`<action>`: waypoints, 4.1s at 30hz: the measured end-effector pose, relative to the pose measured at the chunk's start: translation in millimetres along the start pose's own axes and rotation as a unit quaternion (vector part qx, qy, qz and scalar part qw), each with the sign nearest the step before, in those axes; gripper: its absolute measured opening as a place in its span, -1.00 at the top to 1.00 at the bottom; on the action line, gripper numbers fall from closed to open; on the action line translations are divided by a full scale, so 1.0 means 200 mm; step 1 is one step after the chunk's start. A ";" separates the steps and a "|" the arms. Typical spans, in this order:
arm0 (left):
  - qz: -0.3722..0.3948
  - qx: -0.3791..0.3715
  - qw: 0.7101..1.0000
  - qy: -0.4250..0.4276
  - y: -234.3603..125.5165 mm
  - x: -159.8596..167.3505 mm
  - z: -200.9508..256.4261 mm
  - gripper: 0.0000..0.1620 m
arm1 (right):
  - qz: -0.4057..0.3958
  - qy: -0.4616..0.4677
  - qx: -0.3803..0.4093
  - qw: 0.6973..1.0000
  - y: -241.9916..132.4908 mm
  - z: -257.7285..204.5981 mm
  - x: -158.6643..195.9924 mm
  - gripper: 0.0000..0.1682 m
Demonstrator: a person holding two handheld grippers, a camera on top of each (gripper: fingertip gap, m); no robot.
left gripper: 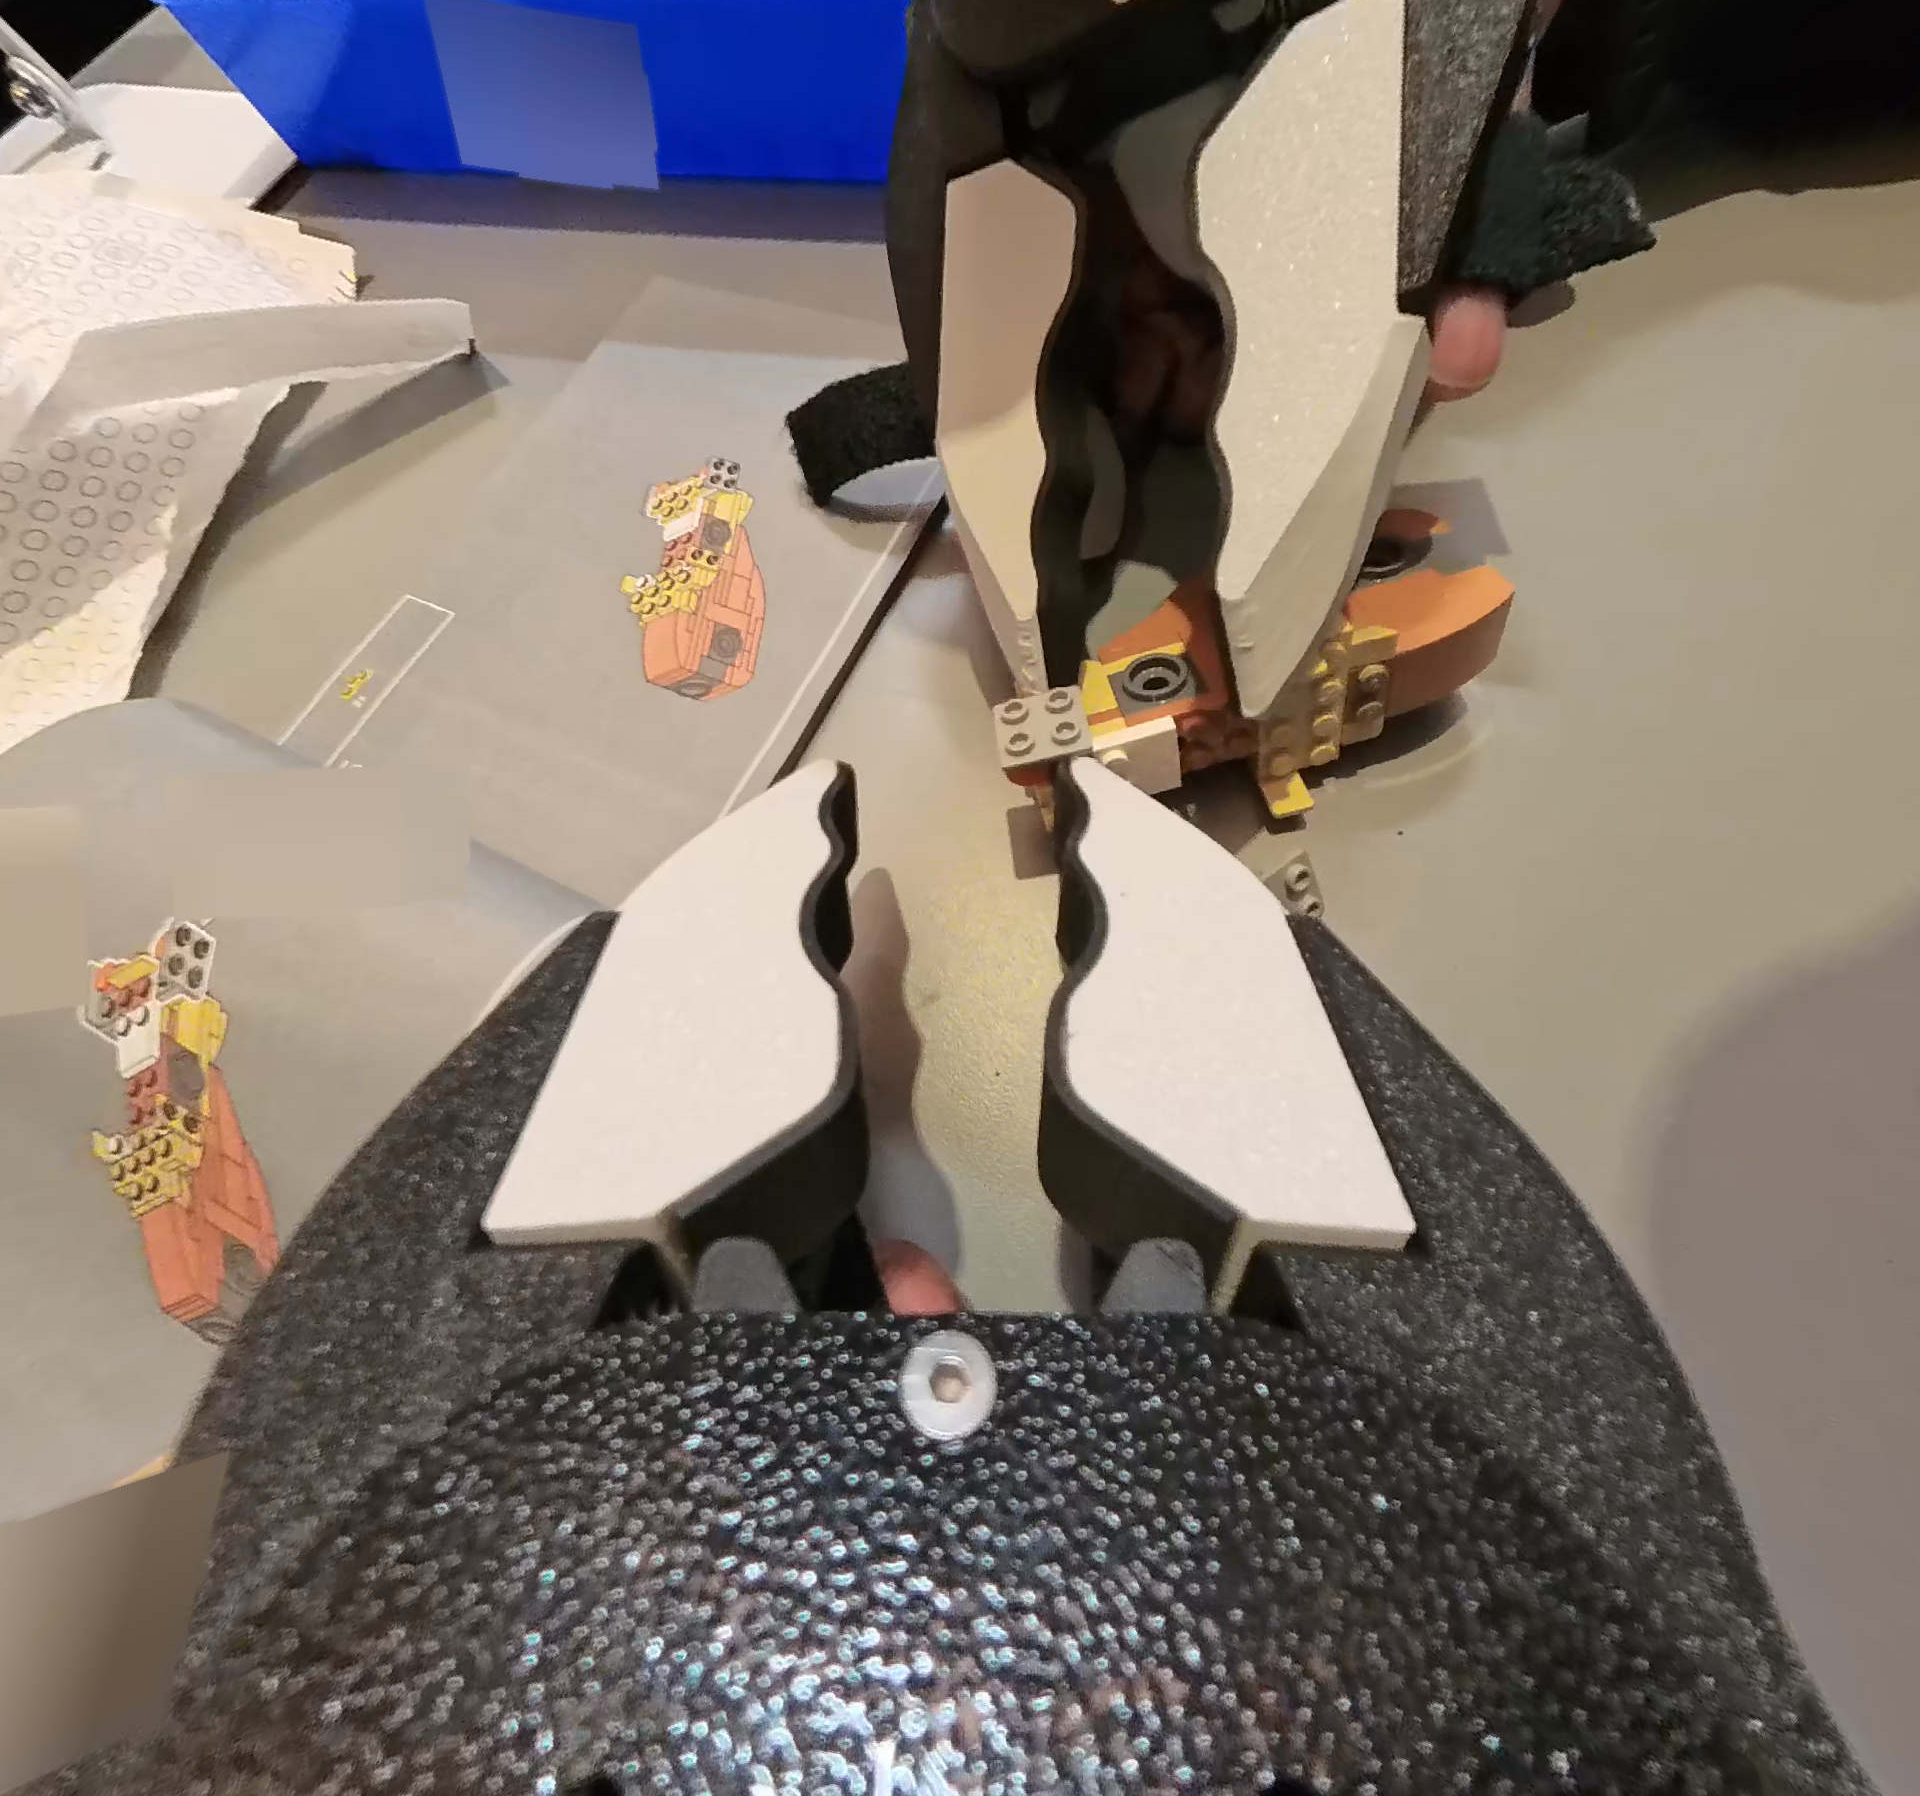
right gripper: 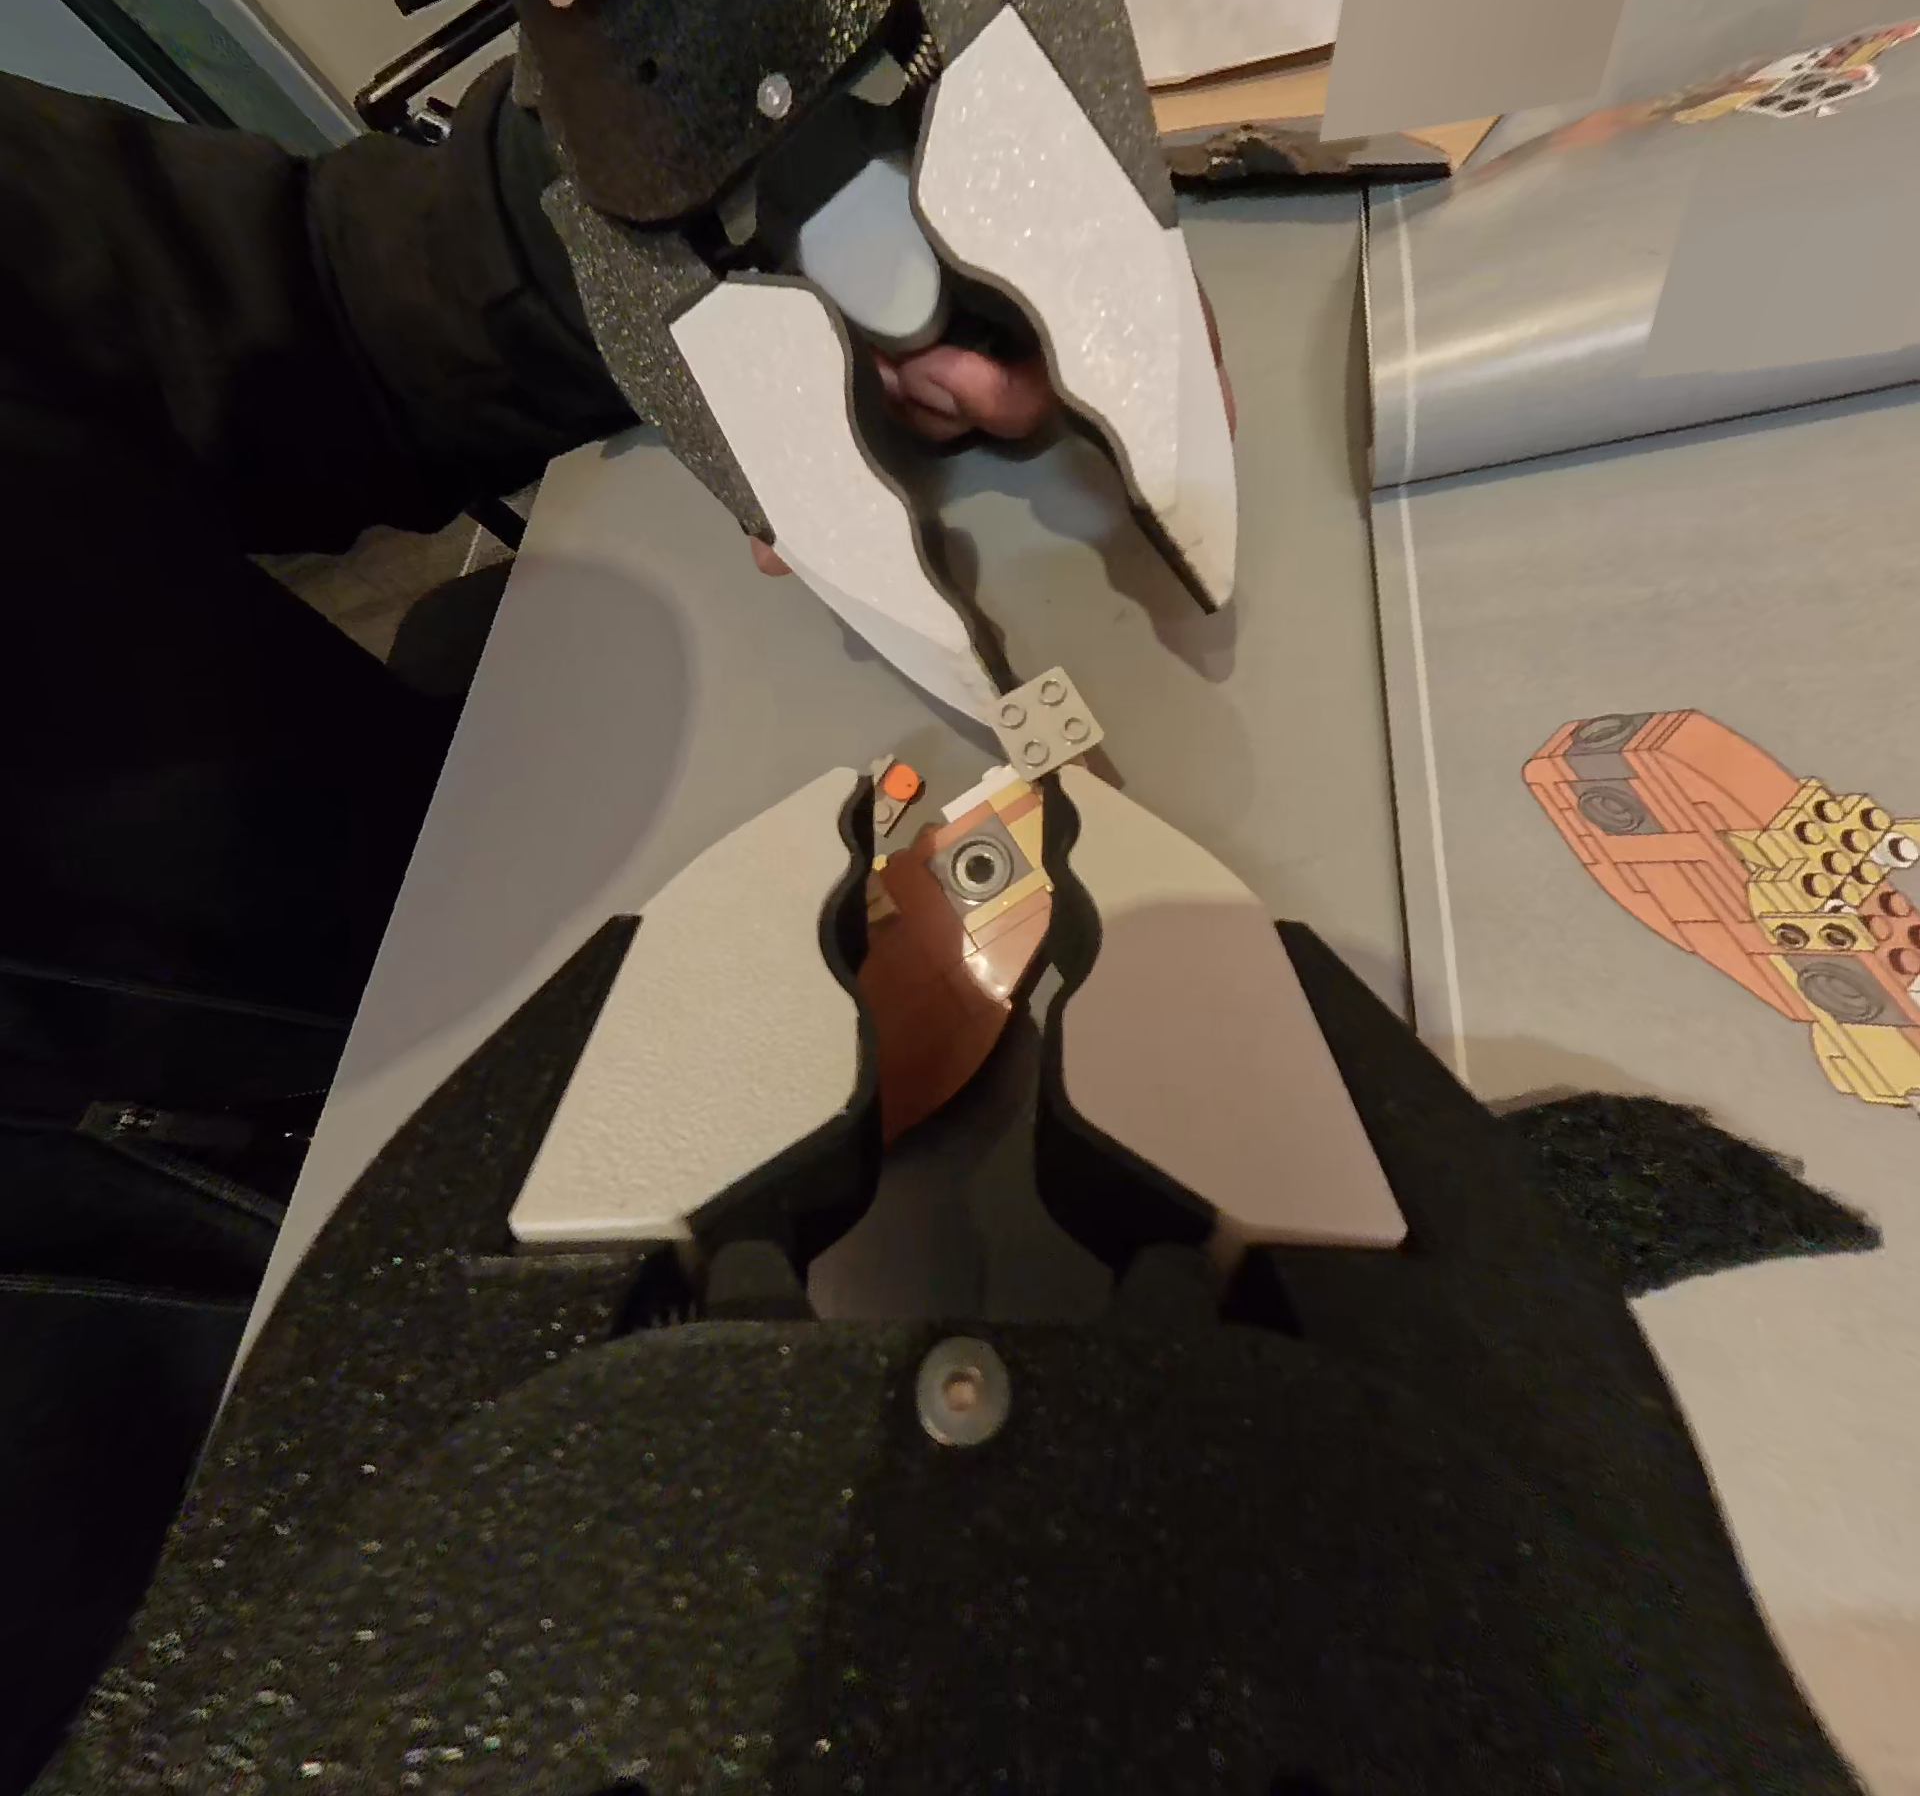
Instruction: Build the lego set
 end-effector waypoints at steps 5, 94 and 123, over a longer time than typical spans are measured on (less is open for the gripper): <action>-0.004 -0.002 1.000 0.003 0.00 0.00 0.00 0.56 | 0.005 0.012 -0.001 1.000 -0.01 0.01 0.00 0.62; 0.062 -0.152 0.861 0.481 0.01 -0.20 0.06 0.87 | 0.143 0.111 0.057 0.982 -0.16 0.05 -0.12 0.80; 0.154 0.184 0.970 0.033 -0.06 -0.21 0.07 0.78 | 0.144 -0.117 0.108 0.977 -0.15 -0.06 -0.13 0.81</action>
Point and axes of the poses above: each gripper's, where its closed fingertips meet, y out along the fingers, x out of its underside, z = x × y across the jaws, the point moved 3 cm from there along -y, back along the fingers, and after that the axes turned 4 degrees about -y, right-handed, at the moved point
